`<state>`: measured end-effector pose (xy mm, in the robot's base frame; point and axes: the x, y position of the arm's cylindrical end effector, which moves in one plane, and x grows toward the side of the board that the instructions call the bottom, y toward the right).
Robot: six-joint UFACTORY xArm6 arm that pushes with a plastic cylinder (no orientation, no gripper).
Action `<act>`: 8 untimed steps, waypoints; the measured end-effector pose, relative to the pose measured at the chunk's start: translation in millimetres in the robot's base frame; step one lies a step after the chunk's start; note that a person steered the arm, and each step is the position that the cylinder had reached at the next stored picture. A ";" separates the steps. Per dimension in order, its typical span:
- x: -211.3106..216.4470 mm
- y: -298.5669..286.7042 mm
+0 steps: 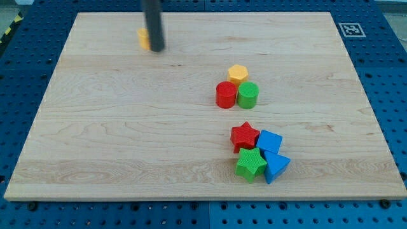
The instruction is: Slide the yellow hexagon towards the yellow heart
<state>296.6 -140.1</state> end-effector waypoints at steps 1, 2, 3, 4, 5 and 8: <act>-7.1 -32.4; 2.1 -13.0; -24.0 -20.1; -39.1 -34.8; -25.4 38.1; 79.0 369.5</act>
<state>375.6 229.4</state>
